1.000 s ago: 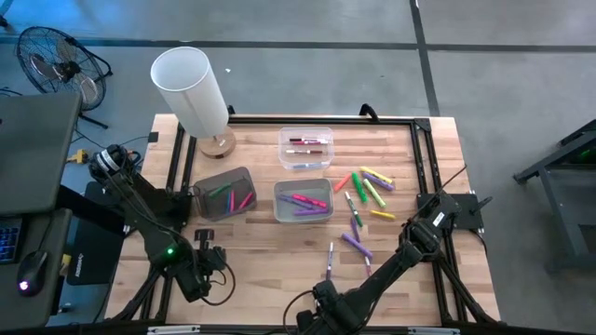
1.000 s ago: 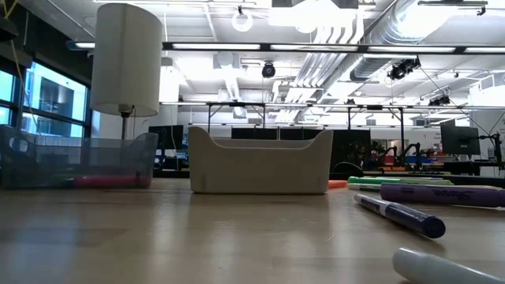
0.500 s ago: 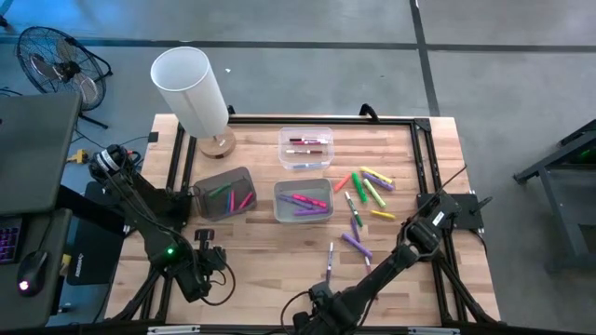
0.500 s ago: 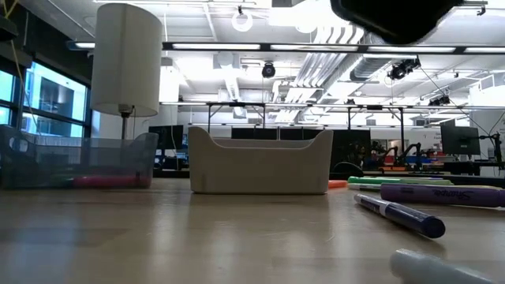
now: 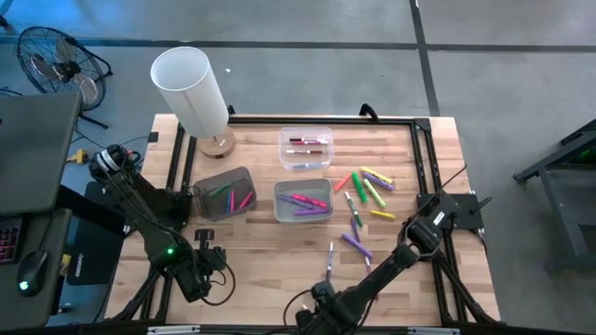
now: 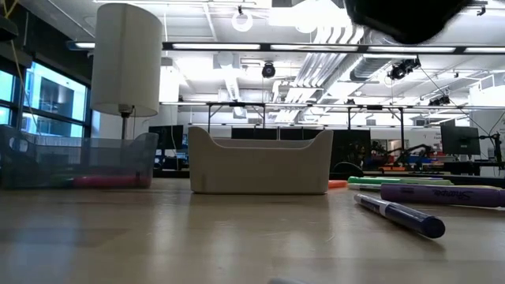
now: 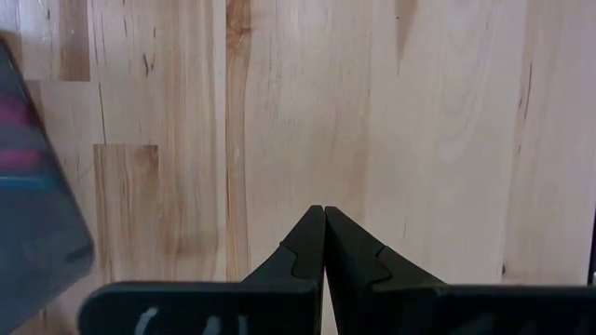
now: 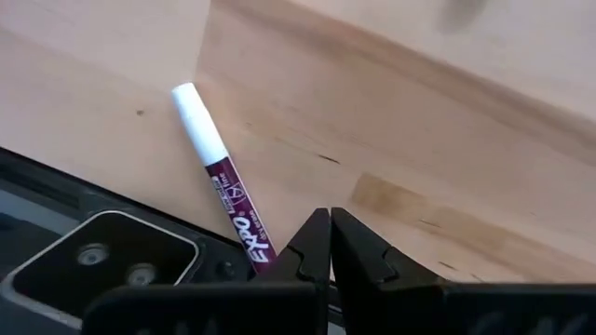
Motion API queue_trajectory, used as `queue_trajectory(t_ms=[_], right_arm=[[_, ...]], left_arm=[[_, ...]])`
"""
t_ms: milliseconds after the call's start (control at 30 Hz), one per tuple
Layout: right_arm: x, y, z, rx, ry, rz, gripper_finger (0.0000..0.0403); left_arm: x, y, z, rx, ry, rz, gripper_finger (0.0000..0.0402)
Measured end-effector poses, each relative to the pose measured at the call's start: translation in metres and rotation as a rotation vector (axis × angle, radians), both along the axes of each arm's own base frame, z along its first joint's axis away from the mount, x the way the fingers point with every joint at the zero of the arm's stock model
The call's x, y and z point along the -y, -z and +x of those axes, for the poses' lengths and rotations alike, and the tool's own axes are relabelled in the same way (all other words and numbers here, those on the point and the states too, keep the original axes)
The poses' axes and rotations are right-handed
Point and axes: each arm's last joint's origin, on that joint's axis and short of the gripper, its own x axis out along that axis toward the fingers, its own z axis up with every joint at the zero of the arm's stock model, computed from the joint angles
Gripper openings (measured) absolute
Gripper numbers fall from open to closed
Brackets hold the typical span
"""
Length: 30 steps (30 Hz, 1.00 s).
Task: Pick & Place Markers
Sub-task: Put the violet marker pen into the transparent bin
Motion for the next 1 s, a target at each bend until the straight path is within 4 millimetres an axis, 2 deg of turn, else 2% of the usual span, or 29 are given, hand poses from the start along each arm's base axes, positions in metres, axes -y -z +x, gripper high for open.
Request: queue_trajectory(t_ms=[167, 333, 467, 600, 767, 900, 1000], right_arm=[[0.005, -0.016, -0.005, -0.005, 0.0, -0.026, 0.0001], [0.004, -0.03, -0.011, 0.029, -0.075, -0.045, 0.0001], [0.005, -0.031, -0.015, 0.005, -0.118, -0.06, 0.0004], [0.005, -0.032, -0.017, 0.001, -0.138, -0.073, 0.0034], [0.002, -0.032, -0.018, -0.025, -0.17, -0.033, 0.0096], [-0.004, -0.033, -0.014, 0.015, -0.301, 0.044, 0.0131], [-0.01, -0.035, -0.01, 0.104, -0.398, 0.07, 0.0137]], left_arm=[[0.0, 0.0, 0.0, 0.002, 0.0, -0.003, 0.0], [0.0, 0.0, 0.001, 0.011, -0.002, -0.002, 0.0], [0.001, 0.0, 0.001, 0.027, -0.008, 0.001, 0.0], [0.001, -0.001, 0.002, 0.041, -0.011, 0.001, 0.0], [0.002, -0.001, 0.003, 0.058, -0.014, -0.006, 0.0], [0.003, -0.002, 0.005, 0.082, -0.021, -0.01, 0.0], [0.004, -0.002, 0.006, 0.101, -0.024, -0.023, 0.0]])
